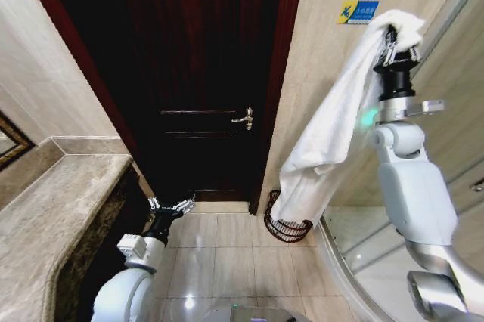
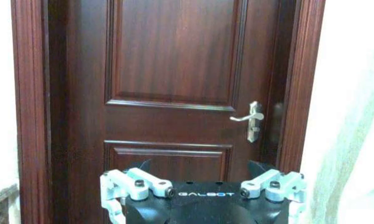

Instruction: Discard the used towel into the hamper.

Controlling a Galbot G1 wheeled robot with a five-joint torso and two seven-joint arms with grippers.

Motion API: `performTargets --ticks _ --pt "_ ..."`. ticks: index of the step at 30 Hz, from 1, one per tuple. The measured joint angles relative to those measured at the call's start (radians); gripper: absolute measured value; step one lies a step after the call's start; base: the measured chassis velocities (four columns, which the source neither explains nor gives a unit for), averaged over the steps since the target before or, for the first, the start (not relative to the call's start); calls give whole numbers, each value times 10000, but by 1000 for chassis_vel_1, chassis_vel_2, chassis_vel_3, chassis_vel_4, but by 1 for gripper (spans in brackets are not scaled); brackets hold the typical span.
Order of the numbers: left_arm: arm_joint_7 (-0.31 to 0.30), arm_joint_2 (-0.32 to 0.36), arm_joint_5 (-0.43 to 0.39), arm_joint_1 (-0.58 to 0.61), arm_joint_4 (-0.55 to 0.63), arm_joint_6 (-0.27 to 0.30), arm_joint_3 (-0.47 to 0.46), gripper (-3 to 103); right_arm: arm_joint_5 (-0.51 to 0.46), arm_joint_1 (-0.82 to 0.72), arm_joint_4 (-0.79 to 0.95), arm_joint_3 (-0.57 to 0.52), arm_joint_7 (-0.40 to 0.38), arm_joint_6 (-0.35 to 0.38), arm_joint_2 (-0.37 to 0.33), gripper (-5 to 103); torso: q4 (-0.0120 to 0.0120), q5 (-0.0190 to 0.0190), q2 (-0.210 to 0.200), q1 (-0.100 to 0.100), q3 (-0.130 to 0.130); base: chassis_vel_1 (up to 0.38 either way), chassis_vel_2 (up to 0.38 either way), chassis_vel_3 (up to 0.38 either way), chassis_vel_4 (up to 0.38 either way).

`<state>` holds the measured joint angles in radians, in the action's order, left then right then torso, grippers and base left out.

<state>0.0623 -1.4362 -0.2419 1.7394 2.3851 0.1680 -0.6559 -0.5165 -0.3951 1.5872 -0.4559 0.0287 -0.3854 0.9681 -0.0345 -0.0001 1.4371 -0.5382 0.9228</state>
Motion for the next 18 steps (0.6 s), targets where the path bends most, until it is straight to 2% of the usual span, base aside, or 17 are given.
performTargets --ticks 9,14,18 --pt "0 0 0 0 0 0 0 100 169 1345 -1057 381 151 -274 305 8 -3 0 0 -1 0 0 0 0 0" --pt "0 0 0 0 0 0 0 100 199 1280 -1197 325 203 -301 334 8 -2 -4 0 0 -2 0 0 0 0" --pt "0 0 0 0 0 0 0 100 303 766 -1407 134 296 -477 393 8 0 8 -1 0 0 0 0 0 0"
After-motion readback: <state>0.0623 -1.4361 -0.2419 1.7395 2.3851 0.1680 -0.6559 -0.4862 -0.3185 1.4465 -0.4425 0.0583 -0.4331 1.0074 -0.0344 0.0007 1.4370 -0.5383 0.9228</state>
